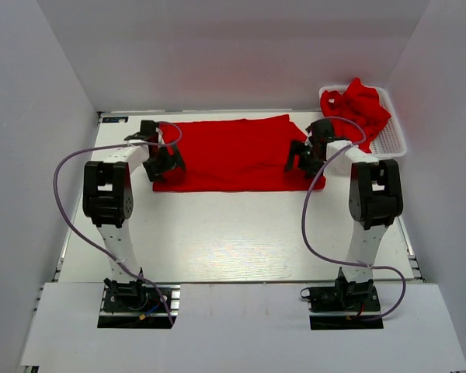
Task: Fold and stack the t-shirts
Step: Fold the flattened tshirt in 1/3 of the way
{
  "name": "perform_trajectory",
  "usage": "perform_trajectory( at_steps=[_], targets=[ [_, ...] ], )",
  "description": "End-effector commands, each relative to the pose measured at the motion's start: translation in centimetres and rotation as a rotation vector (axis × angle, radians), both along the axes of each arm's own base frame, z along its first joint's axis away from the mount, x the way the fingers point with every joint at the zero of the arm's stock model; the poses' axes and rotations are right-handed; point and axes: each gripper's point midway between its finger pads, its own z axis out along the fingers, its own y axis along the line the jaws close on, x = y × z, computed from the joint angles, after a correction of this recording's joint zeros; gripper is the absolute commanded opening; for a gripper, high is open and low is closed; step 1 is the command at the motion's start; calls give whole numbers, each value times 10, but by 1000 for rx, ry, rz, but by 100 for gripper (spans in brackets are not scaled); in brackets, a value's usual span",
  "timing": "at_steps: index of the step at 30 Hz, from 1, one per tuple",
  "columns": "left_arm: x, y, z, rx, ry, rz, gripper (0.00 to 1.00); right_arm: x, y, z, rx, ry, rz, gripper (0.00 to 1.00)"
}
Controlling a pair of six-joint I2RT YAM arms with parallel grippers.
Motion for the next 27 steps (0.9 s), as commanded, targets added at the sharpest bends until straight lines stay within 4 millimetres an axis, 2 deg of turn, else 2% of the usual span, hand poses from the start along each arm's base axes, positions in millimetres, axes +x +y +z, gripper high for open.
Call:
perform_trajectory(
  at_steps=[1, 2, 4, 5, 6, 7, 8, 9, 10, 11, 12, 13, 14, 15, 18, 19, 21, 23, 24, 25, 26, 27],
  targets=[
    [8, -18, 13, -67, -75, -61, 100, 11, 1, -7, 23, -35, -23, 90],
    [-4, -15, -2, -51, -19, -53, 100, 9, 2, -10, 31, -31, -21, 90],
    [-15, -14, -13, -50, 17, -52, 100, -8, 1, -23, 43, 20, -28, 90],
    [-30, -12, -18, -44, 45, -36, 100, -14, 0, -27, 41, 30, -35, 90],
    [-35, -9, -20, -32, 46, -31, 100, -36, -2, -34, 43, 64, -50, 90],
    [-44, -7, -23, -25, 62, -18, 100, -45, -1, -35, 52, 72, -48, 90],
    [-64, -6, -26, -28, 90, -8, 100, -50, -2, -29, 57, 59, -63, 90],
    [-74, -6, -28, -27, 106, -7, 100, -81, -6, -41, 56, 117, -80, 90],
    [-87, -5, -30, -29, 129, 3, 100, -94, -7, -45, 55, 144, -91, 90],
    [-115, -4, -40, -28, 201, 15, 100, -102, -7, -35, 69, 137, -116, 90],
    [-126, -3, -33, -29, 193, 15, 100, -127, -7, -45, 66, 193, -116, 90],
    [-141, -3, -33, -31, 216, 27, 100, -149, -9, -39, 71, 209, -121, 90],
    [-169, -1, -43, -27, 274, 29, 100, -175, -10, -47, 70, 267, -139, 90],
    [-194, 3, -42, -13, 311, 59, 100, -197, -12, -41, 75, 280, -142, 90],
    [-228, 8, -36, 6, 364, 78, 100, -237, -17, -46, 52, 351, -160, 90],
    [-237, 7, -35, -3, 371, 76, 100, -239, -19, -39, 54, 326, -159, 90],
    [-234, 6, -20, -9, 317, 75, 100, -243, -17, -26, 67, 284, -134, 90],
    [-210, 7, 5, -6, 238, 77, 100, -228, -11, -4, 90, 224, -103, 90],
    [-201, 12, 14, 21, 213, 87, 100, -226, -10, 1, 79, 212, -67, 90],
    [-178, 13, 37, 28, 145, 83, 100, -208, -6, 18, 83, 156, -49, 90],
    [-164, 15, 49, 41, 102, 81, 100, -196, -6, 28, 68, 144, -43, 90],
    [-150, 19, 59, 69, 63, 85, 100, -175, -4, 49, 66, 76, -27, 90]
  ],
)
